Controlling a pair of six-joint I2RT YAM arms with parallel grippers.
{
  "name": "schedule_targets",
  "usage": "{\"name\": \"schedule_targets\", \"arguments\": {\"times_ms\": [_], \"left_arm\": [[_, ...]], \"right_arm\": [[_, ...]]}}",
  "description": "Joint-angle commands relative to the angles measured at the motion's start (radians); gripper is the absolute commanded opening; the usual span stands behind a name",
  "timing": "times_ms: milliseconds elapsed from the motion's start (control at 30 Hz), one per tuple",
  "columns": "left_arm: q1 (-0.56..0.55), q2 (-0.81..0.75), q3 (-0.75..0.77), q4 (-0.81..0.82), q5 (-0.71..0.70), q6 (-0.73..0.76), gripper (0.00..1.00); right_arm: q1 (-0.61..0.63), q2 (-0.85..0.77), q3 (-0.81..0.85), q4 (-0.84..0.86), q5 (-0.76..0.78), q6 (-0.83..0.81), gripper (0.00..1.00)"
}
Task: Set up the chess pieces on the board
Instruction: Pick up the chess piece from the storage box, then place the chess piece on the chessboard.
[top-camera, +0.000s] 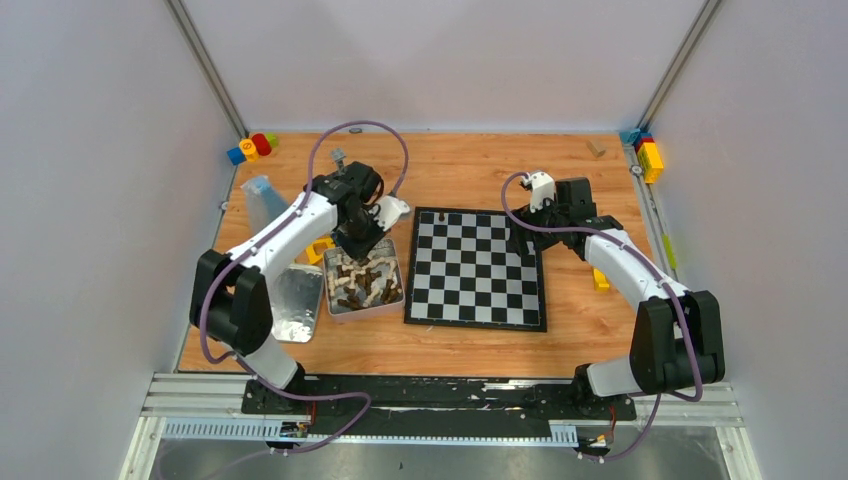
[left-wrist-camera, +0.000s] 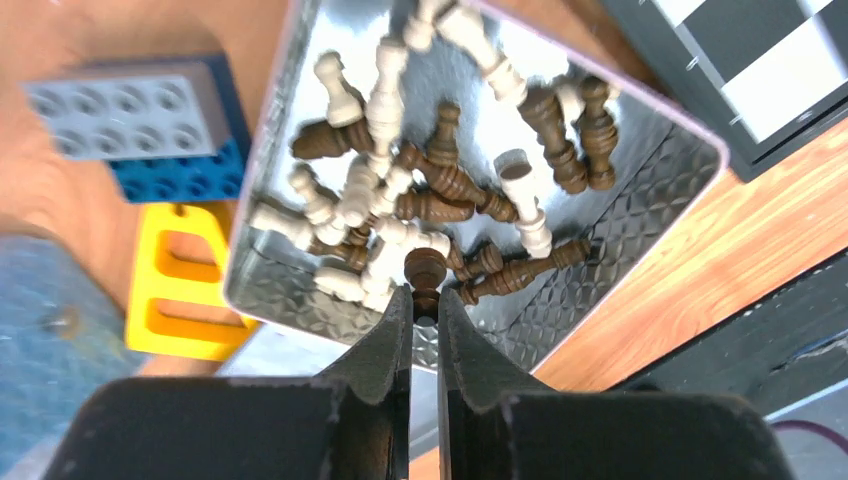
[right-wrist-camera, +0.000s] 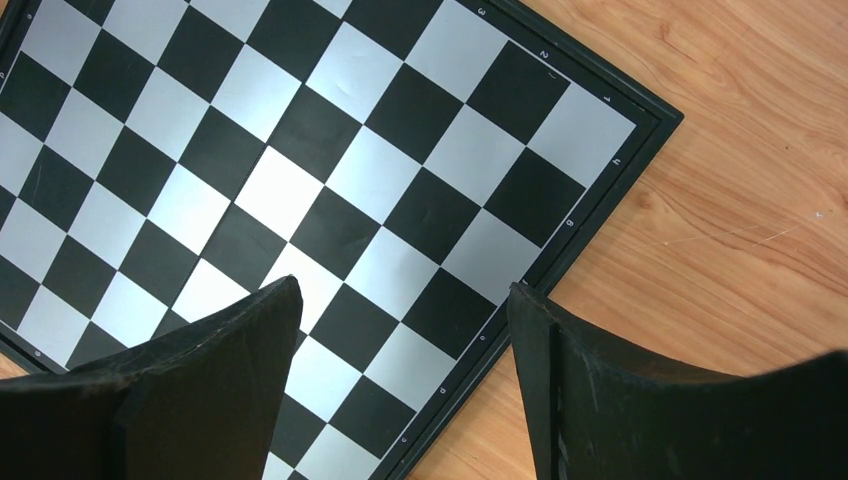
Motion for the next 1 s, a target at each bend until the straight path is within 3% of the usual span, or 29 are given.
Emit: {"name": "schedule_targets", "arguments": {"times_ms": [0, 167, 600, 967], "left_arm": [[0.003, -0.041, 0.113, -0.036, 0.084, 0.013, 0.1], [-0.011, 0.06, 0.241, -0.008, 0.135, -0.014, 0.1], [-0.113, 0.585, 0.925, -0.167, 0.132, -0.12, 0.11], [-0.167, 0.745, 1.065, -0.172, 0.133, -0.129, 0.12]], "right_arm": [[-0.002, 0.005, 0.009, 0.036, -0.014, 0.003, 0.76], [-0.002, 0.005, 0.013, 0.038, -0.013, 0.006, 0.76], [-0.006, -0.015, 0.007, 0.038, 0.004, 0.002, 0.76], [-0.01, -0.019, -0.001, 0.043, 0.002, -0.003, 0.76]]}}
